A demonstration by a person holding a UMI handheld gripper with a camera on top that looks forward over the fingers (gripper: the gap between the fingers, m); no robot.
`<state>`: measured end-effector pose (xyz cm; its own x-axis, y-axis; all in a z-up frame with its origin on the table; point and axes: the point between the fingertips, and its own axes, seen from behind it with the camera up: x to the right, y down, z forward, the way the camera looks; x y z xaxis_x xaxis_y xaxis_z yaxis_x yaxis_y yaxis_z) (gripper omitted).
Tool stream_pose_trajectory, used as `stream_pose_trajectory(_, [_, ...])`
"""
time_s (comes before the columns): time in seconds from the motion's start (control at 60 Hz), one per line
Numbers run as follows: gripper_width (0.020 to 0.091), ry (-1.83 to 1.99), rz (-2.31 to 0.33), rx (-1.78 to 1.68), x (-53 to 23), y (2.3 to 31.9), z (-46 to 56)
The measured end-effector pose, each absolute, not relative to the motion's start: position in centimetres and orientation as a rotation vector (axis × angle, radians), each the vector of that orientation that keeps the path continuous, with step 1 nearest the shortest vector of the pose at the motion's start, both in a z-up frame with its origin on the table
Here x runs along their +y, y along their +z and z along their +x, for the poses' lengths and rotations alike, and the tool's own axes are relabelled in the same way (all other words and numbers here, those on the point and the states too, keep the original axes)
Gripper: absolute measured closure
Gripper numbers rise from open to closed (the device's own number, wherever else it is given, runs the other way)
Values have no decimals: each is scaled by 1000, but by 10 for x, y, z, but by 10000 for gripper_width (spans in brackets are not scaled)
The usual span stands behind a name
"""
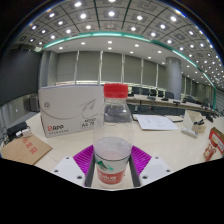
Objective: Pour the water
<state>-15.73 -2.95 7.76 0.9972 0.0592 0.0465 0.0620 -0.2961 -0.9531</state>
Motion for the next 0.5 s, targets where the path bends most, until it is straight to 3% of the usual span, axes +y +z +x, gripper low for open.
stream_pose_trajectory(0.267, [749,40,-1850,-71,-40,95,-151])
stream_pose_trajectory(0.5, [751,342,-1791,87,-57,175,-115])
